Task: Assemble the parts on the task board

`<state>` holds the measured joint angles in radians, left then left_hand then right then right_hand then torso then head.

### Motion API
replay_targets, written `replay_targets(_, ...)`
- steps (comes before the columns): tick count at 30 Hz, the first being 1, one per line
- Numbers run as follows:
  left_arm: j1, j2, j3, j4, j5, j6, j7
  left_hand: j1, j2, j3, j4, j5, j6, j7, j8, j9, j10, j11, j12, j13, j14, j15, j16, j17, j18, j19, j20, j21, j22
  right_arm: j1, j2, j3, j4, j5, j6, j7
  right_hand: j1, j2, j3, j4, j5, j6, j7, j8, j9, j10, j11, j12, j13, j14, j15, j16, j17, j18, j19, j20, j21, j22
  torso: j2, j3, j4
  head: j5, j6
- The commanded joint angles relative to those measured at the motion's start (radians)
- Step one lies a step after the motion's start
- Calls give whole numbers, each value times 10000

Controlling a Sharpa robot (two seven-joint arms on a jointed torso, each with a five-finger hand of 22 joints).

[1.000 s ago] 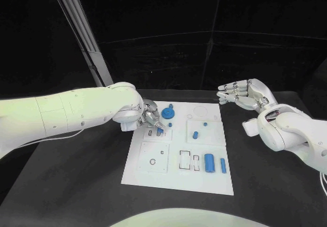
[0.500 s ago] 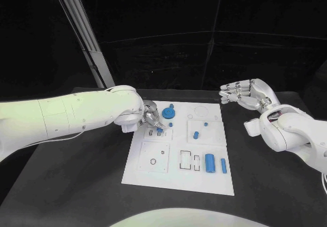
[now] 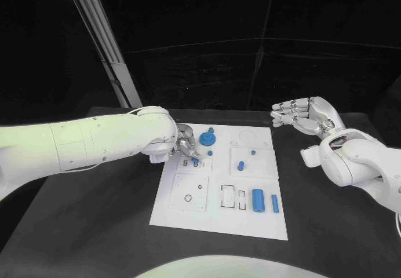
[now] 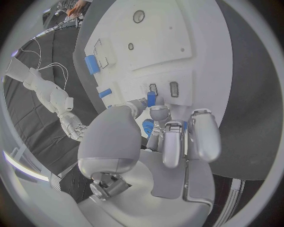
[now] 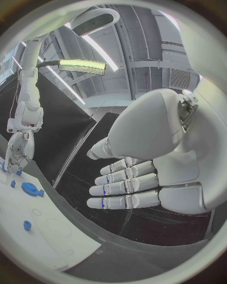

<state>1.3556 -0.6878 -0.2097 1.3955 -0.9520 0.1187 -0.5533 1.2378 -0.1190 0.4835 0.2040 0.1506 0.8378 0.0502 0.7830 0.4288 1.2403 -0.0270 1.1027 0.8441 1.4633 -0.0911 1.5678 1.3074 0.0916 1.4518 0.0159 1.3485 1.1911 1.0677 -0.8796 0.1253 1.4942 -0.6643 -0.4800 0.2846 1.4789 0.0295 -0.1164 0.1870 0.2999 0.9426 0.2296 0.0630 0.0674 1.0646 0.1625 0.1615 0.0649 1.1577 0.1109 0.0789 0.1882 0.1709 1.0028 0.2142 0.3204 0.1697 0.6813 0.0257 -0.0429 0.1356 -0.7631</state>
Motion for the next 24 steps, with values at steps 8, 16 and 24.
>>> replay_targets(8, -4, -30, 1, 39, -182, 391, -163, 56, 58, 1766, -1681, -32, -11, -24, 36, 17, 86, -7, 76, 40, 1075, 8, 30, 2634, -197, 73, 24, 19, 16, 18, 27, 8, -14, 51, 10, 62, -5, 58, -9, -51, 51, -86, -7, 3, 3, -68, 19, 63, -15, -31, 35, -59, -19, 103, 55, 25, -55, -15, -6, 2, 4, -35, -53)
replay_targets(16, -4, -35, 1, 44, -182, 507, -157, 37, 45, 1781, -1689, -33, 1, -29, 44, 20, 101, -10, 89, 54, 1074, 7, 28, 2631, -201, 80, 23, 31, 37, 18, 37, 8, -41, 51, 104, 6, -9, 67, -8, -49, 56, -82, -7, 5, 4, -69, 19, 66, -15, -30, 35, -58, -22, 103, 58, 25, -59, -18, -5, 5, 5, -55, -88)
replay_targets(24, -4, -41, 2, 66, -181, 555, -147, 20, 34, 1792, -1694, -33, 10, -33, 50, 22, 122, -13, 112, 86, 1075, 6, 30, 2634, -203, 83, 23, 36, 46, 18, 58, 8, -51, 51, 139, 0, -14, 77, -7, -46, 57, -80, -6, 6, 5, -70, 20, 71, -15, -28, 35, -58, -24, 103, 62, 25, -63, -21, -8, 4, 9, -81, -121)
